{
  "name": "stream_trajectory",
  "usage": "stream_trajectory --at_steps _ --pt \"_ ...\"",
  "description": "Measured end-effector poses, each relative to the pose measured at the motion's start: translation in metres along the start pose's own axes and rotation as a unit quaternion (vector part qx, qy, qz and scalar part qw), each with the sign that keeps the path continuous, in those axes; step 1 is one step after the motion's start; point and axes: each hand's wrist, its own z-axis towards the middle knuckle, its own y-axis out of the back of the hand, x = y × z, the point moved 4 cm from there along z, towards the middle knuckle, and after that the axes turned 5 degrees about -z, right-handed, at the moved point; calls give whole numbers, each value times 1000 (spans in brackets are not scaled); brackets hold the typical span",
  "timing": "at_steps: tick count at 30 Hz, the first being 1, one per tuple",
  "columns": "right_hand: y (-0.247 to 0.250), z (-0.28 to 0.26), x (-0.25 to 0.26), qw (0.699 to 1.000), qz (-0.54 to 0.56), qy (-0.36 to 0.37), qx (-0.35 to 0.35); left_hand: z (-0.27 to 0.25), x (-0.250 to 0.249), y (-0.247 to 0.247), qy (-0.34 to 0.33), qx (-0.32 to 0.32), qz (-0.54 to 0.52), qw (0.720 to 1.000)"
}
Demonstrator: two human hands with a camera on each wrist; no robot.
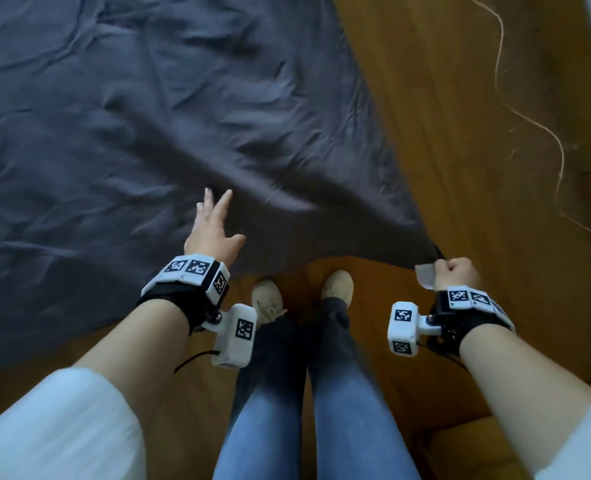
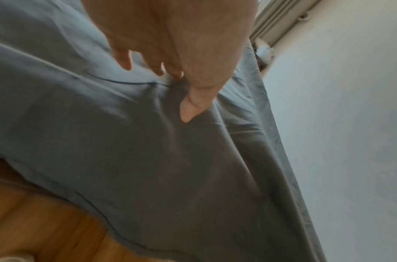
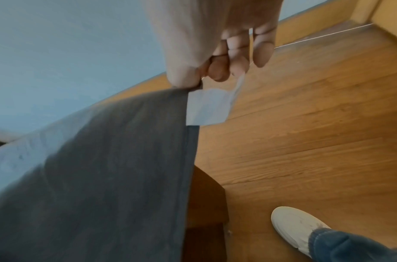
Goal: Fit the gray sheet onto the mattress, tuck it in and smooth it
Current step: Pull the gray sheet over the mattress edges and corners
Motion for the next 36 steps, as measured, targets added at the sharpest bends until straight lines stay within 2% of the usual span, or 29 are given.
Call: stream_trajectory --at_steps 3,6,8,11,13,15,17,18,20,24,27,30,33,36 --pt "1 4 -5 999 18 -18 -25 9 -5 -4 -9 54 50 997" --pt "-4 1 10 994 92 -51 -34 14 -3 -3 -8 67 67 995" --pt "-12 -5 29 991 124 -42 -19 14 1 -1 -14 72 75 994" --pt "-25 -16 69 987 145 63 7 14 6 0 -25 84 83 993" --pt "-30 -29 103 978 122 168 28 14 7 2 -28 95 83 992" --pt "-33 -46 137 954 94 281 53 14 7 3 -29 105 85 990" --pt "-41 -60 159 926 8 364 98 15 6 5 -27 116 86 989" --pt "-46 -64 164 916 -48 377 130 15 5 6 -25 123 87 988" --pt "-47 -63 164 909 -134 350 183 15 1 10 -13 133 96 986" --pt "-17 -51 165 909 -180 323 191 13 -20 21 41 129 112 984" --pt "22 -27 174 908 -212 317 174 14 -57 31 67 66 84 992" --pt "67 12 186 900 -244 319 168 22 -120 33 49 10 71 996" --pt "108 61 196 880 -277 341 181 32 -201 13 41 13 71 997" --pt "158 110 198 851 -328 374 169 42 -291 -30 3 62 109 992"
